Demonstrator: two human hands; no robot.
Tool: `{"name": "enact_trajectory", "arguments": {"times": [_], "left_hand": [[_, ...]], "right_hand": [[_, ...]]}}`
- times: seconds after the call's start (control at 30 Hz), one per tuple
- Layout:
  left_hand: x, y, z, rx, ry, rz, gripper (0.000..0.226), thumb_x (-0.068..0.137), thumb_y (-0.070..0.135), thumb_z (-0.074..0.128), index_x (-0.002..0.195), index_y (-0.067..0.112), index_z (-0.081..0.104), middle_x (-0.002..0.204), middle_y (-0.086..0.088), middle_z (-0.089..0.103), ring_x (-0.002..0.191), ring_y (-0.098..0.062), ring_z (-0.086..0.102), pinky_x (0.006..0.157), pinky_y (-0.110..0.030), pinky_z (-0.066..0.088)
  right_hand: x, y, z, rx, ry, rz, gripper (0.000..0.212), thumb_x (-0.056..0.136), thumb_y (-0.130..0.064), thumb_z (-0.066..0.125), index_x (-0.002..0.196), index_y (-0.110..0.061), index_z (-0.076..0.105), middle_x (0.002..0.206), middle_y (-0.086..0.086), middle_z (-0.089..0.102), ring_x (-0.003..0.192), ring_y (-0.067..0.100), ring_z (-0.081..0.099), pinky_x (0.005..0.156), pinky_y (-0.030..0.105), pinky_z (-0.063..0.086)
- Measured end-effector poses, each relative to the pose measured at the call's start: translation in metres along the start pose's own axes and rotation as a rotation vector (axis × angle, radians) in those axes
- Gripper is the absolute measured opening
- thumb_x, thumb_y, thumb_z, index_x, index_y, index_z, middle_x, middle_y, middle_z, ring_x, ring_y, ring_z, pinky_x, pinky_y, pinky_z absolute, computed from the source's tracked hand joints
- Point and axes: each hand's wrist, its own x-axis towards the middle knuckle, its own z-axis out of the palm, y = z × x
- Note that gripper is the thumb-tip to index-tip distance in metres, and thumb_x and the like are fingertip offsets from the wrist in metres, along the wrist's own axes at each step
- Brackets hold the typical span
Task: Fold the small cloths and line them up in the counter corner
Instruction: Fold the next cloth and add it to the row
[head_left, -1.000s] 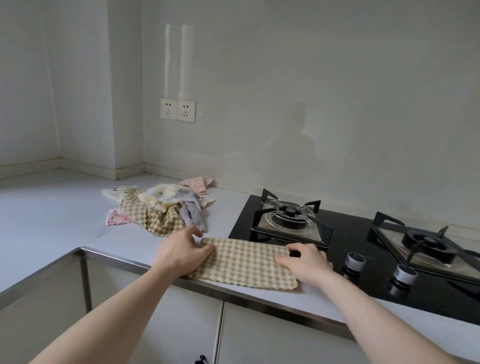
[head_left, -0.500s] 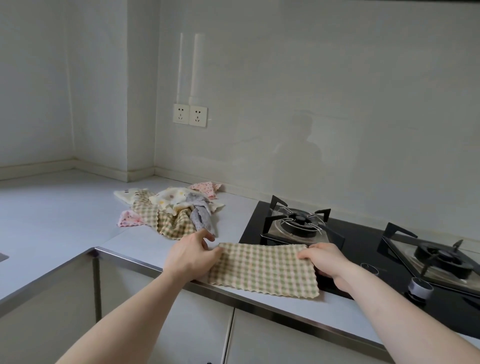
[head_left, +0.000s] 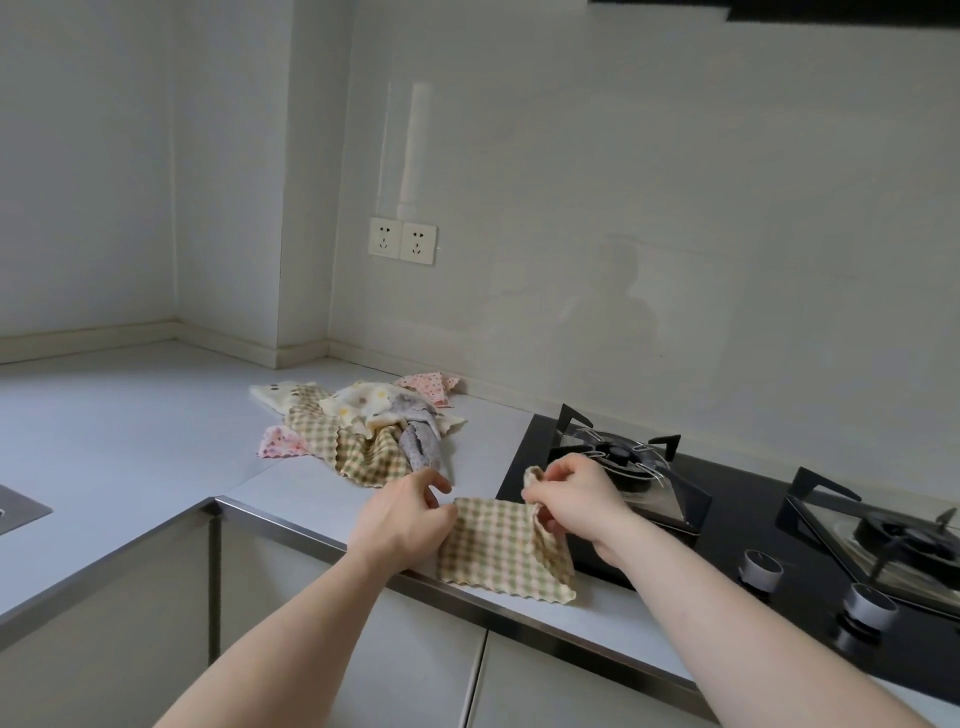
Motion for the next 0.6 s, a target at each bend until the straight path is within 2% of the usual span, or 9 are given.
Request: {"name": "enact_trajectory", "arguments": {"times": [0.13, 0.2, 0.3, 0.37, 0.5, 0.6], "left_hand": [[0.0, 0.001, 0.0, -0.016, 0.003, 0.001, 0.036, 0.08, 0.037, 0.054, 0.116, 0.039, 0.06, 0.095, 0.018, 0.066, 0.093, -0.011, 0.063, 0.08, -0.032, 0.052], [-0.001, 0.001, 0.0, -0.019, 0.003, 0.008, 0.038, 0.081, 0.035, 0.053, 0.118, 0.038, 0.059, 0.1, 0.017, 0.067, 0.096, -0.013, 0.063, 0.081, -0.033, 0.051], [-0.001, 0.001, -0.001, -0.041, 0.006, 0.002, 0.04, 0.08, 0.033, 0.05, 0.118, 0.037, 0.061, 0.104, 0.015, 0.068, 0.099, -0.014, 0.062, 0.085, -0.034, 0.05], [0.0, 0.001, -0.002, -0.056, 0.01, -0.006, 0.039, 0.081, 0.032, 0.048, 0.117, 0.036, 0.062, 0.104, 0.015, 0.068, 0.099, -0.013, 0.062, 0.085, -0.034, 0.05], [0.0, 0.0, -0.002, -0.066, 0.015, -0.013, 0.038, 0.083, 0.025, 0.047, 0.116, 0.034, 0.064, 0.106, 0.013, 0.069, 0.102, -0.014, 0.062, 0.086, -0.032, 0.049], [0.0, 0.001, -0.002, -0.063, 0.025, -0.003, 0.04, 0.082, 0.022, 0.045, 0.111, 0.03, 0.071, 0.113, 0.01, 0.072, 0.106, -0.014, 0.064, 0.089, -0.03, 0.05]], "right_hand": [[0.002, -0.006, 0.031, -0.066, -0.008, -0.043, 0.024, 0.076, -0.017, 0.076, 0.096, -0.015, 0.062, 0.096, 0.006, 0.068, 0.072, 0.021, 0.069, 0.072, 0.04, 0.062], [0.002, -0.006, 0.043, -0.064, -0.037, -0.049, 0.023, 0.078, -0.016, 0.075, 0.096, -0.015, 0.061, 0.097, 0.005, 0.067, 0.076, 0.022, 0.071, 0.07, 0.039, 0.064], [0.001, -0.004, 0.057, -0.035, -0.082, -0.058, 0.02, 0.083, -0.011, 0.074, 0.096, -0.013, 0.06, 0.099, 0.005, 0.064, 0.078, 0.021, 0.072, 0.059, 0.029, 0.062], [0.001, -0.002, 0.062, -0.015, -0.089, -0.058, 0.019, 0.084, -0.008, 0.074, 0.095, -0.014, 0.06, 0.1, 0.006, 0.064, 0.078, 0.022, 0.073, 0.058, 0.028, 0.061], [0.005, -0.001, 0.065, 0.002, -0.078, -0.073, 0.022, 0.079, -0.008, 0.075, 0.092, -0.017, 0.06, 0.1, 0.008, 0.066, 0.084, 0.026, 0.074, 0.069, 0.043, 0.065], [0.004, -0.001, 0.067, 0.023, -0.099, -0.073, 0.022, 0.079, -0.005, 0.076, 0.091, -0.016, 0.062, 0.099, 0.008, 0.067, 0.085, 0.026, 0.074, 0.071, 0.044, 0.065]]}}
